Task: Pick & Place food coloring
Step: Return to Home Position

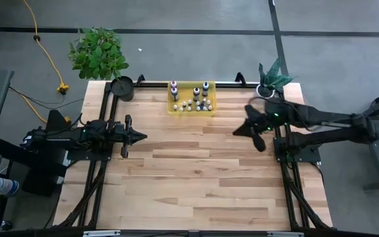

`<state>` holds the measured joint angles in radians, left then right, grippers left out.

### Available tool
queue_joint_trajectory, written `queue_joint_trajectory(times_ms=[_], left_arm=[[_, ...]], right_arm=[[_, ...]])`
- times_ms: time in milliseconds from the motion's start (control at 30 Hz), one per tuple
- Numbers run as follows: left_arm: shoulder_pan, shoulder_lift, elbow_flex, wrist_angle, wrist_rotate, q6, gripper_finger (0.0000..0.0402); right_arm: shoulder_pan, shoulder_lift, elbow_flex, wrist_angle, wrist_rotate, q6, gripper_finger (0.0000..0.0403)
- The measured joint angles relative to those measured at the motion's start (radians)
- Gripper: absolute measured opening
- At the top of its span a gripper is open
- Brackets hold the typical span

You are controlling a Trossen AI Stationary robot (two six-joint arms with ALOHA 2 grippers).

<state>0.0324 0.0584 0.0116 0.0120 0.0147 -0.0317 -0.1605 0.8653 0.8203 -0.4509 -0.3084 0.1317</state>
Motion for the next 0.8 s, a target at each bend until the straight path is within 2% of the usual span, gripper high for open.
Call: queue_joint_trajectory(times_ms=[200, 367, 633, 800], left_arm=[[0.000, 0.000, 0.000, 0.000, 0.000, 0.000, 0.0000], [0.000, 0.000, 0.000, 0.000, 0.000, 0.000, 0.0000], [0.000, 0.000, 0.000, 0.000, 0.000, 0.000, 0.0000], [0.000, 0.000, 0.000, 0.000, 0.000, 0.000, 0.0000]], right_arm=[[0.042, -0.247, -0.266, 0.218, -0.012, 0.028, 0.0001], [0.054, -0.393, -0.427, 0.364, -0.012, 0.058, 0.0000], [0.054, -0.557, -0.572, 0.433, 0.037, 0.078, 0.0000], [0.057, -0.615, -0.683, 0.640, 0.022, 0.134, 0.0000]])
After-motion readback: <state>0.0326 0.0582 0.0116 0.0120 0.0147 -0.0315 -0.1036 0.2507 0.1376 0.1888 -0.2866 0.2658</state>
